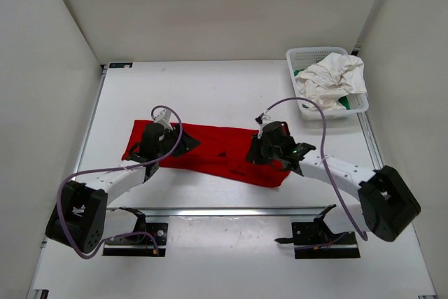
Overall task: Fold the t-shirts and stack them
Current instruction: Rotate the tshirt 90 degrees, then grab the bottom of the folded rectangular tshirt with both arms, then fold the folded rectangular tshirt in 1/3 of the way
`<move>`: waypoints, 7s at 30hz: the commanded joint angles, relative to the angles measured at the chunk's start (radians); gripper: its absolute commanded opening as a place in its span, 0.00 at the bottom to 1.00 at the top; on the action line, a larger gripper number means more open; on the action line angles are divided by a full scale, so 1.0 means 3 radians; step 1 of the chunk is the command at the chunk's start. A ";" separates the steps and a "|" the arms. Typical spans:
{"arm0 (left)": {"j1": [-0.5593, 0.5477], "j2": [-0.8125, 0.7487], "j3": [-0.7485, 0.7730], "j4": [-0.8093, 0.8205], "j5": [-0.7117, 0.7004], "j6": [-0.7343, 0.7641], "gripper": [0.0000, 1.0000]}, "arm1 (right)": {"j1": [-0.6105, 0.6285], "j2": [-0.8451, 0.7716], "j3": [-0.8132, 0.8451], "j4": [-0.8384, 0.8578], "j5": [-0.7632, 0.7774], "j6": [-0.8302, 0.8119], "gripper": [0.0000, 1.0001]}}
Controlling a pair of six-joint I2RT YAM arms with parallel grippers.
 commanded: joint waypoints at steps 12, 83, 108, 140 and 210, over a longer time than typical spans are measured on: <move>-0.0031 -0.0003 0.0053 -0.0133 -0.0027 0.0206 0.47 | 0.0337 0.0597 0.0159 -0.0230 0.0283 0.0042 0.01; 0.0153 -0.0561 0.1684 -0.1356 0.0392 0.0524 0.31 | 0.0843 0.3640 0.3442 0.0009 0.0110 0.0926 0.24; -0.0210 -0.0479 0.0131 -0.1565 0.0150 0.0861 0.54 | -0.0864 0.0680 0.0017 0.0117 -0.0846 -0.0009 0.39; -0.1253 -0.0034 -0.0407 -0.0865 0.0372 0.0237 0.33 | -0.0108 -0.1059 -0.1487 -0.0211 -0.0714 0.0890 0.15; -0.0435 0.1367 0.0662 0.0153 0.0248 -0.0095 0.25 | -0.0706 0.2335 0.2592 -0.0395 -0.1157 -0.0383 0.01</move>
